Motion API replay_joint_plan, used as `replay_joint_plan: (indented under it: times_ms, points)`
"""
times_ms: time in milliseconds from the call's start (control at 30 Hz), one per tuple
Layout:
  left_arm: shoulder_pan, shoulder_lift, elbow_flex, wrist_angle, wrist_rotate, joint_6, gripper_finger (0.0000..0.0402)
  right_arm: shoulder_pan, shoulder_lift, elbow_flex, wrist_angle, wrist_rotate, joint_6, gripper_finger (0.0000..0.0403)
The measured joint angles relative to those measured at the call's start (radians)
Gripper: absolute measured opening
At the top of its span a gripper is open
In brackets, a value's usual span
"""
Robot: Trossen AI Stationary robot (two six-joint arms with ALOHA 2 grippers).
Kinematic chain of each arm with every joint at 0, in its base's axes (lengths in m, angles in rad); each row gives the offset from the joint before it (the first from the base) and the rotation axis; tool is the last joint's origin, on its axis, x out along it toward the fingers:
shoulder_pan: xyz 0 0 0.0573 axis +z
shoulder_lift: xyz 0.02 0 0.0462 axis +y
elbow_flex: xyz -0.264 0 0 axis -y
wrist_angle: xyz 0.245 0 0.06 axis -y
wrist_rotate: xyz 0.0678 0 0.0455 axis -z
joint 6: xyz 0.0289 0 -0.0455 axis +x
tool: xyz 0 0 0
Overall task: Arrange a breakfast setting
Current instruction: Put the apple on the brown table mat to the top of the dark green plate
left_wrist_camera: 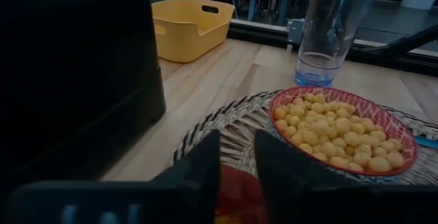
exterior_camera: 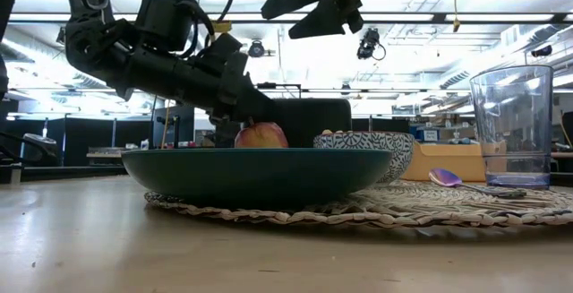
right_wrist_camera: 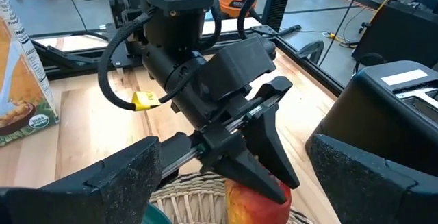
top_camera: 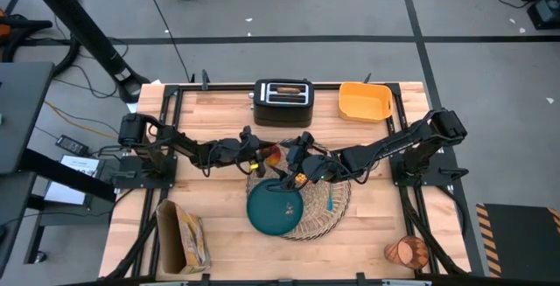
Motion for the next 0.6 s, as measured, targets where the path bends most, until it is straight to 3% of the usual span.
replay_joint_plan:
  times_ms: [167, 433, 600]
  points:
    - [-0.001, 0.000, 0.000, 0.015, 0.000, 0.002, 0.0013, 0.000, 0.000, 0.000, 0.000, 0.000, 0.000, 0.0374]
    - [0.000, 0.000, 0.019, 0.010, 0.000, 0.005, 0.0005, -0.001, 0.000, 0.000, 0.000, -0.001, 0.000, 0.0374]
    - [0.000, 0.000, 0.094, -0.091, 0.000, 0.005, 0.0003, -0.007, 0.000, 0.000, 0.001, -0.005, 0.000, 0.0374]
